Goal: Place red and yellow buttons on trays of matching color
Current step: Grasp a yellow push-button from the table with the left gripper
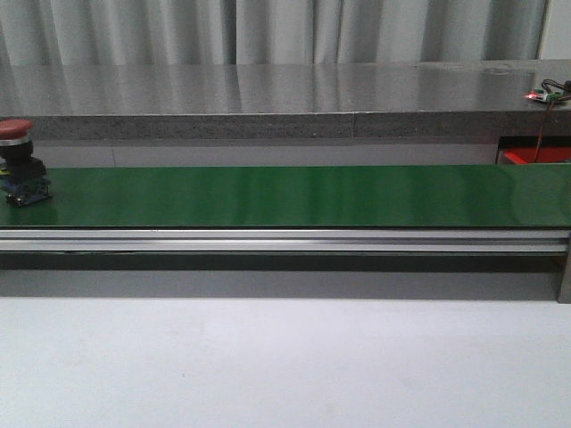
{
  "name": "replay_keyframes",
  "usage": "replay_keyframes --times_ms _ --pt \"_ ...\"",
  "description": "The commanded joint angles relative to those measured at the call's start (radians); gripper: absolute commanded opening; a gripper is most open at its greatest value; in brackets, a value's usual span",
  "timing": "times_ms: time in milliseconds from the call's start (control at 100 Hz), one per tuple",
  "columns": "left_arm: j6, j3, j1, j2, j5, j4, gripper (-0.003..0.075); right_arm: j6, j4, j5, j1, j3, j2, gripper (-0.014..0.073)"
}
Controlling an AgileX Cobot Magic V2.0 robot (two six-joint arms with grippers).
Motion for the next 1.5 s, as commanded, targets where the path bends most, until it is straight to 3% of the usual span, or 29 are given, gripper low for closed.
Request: replay_keyframes --times_ms 0,320,570,720,1490 --pt "-0.011 -0.035 0.001 -0.046 -0.07 -0.008 0.0522 -0.008 0.014 -0.036 0.003 -0.024 -0.019 -0.0073" --pt "-0.011 -0.035 0.001 -0.032 -0.093 -0.006 0.0501 -0.008 0.014 -0.036 0.003 -0.024 -0.019 -0.0073" --pt "-0.011 -0.035 0.001 -0.032 -0.091 -0.006 0.0268 -0.008 0.014 -0.036 0.003 -0.024 -0.019 -0.0073" --pt "-0.011 -0.035 0.001 -0.032 -0.087 -0.006 0.02 -0.008 0.014 -0.036 0.003 -0.024 -0.019 -0.0073" --pt "0.008 -0.035 -0.02 -0.317 0.194 -0.06 0.019 -0.008 0.014 -0.036 0.003 -0.024 -0.019 -0.0073"
